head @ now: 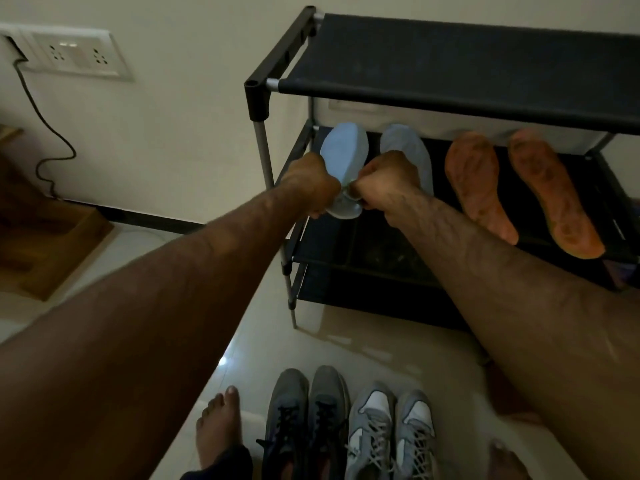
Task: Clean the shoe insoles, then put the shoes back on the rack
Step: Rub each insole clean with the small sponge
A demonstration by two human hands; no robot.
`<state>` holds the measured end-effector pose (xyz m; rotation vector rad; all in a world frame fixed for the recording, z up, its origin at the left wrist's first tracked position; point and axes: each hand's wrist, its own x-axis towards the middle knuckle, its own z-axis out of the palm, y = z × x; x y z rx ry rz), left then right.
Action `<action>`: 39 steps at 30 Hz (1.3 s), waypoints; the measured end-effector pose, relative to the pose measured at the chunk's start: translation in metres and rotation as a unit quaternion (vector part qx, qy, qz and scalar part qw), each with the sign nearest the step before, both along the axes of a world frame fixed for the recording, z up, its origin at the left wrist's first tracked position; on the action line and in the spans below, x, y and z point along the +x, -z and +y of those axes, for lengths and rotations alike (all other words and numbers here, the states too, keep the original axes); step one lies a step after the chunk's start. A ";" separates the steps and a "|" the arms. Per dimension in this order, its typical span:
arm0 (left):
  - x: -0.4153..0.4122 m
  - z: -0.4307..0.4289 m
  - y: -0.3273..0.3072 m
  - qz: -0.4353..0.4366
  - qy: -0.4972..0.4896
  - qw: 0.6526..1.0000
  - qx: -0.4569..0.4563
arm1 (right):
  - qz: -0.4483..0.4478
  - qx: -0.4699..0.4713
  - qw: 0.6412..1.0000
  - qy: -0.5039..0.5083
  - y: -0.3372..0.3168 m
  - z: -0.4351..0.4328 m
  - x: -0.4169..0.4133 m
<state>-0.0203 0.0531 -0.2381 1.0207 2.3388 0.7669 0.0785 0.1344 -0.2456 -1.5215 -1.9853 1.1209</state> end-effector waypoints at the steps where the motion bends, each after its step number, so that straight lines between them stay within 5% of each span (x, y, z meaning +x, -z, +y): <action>1: 0.000 0.000 -0.001 0.012 0.000 1.000 -0.012 | -0.002 0.012 1.000 0.000 0.000 -0.001 0.001; 4: 0.002 -0.011 -0.006 0.067 0.000 0.998 -0.018 | 0.015 0.078 0.997 -0.010 -0.005 -0.015 0.016; 7: 0.015 -0.039 -0.011 0.115 -0.012 0.989 0.097 | 0.104 0.066 0.992 -0.036 -0.014 -0.042 0.046; 11: 0.062 -0.102 -0.018 -0.200 0.024 0.958 0.205 | 0.204 -0.016 0.976 -0.070 -0.020 -0.091 0.098; 17: 0.148 -0.193 0.015 -0.288 0.041 0.923 0.253 | 0.264 -0.099 0.958 -0.050 0.002 -0.184 0.178; 20: 0.184 -0.238 0.039 -0.284 0.017 0.925 0.254 | 0.246 -0.140 0.957 -0.067 0.021 -0.230 0.219; 28: 0.251 -0.334 0.079 -0.442 -0.054 0.878 0.174 | 0.218 -0.281 0.933 -0.055 0.062 -0.312 0.306; 35: 0.270 -0.348 0.089 -0.418 -0.067 0.894 0.147 | 0.223 -0.363 0.904 0.032 0.073 -0.340 0.326; 39: 0.275 -0.349 0.089 -0.485 -0.049 0.865 0.117 | 0.235 -0.360 0.901 0.055 0.073 -0.344 0.325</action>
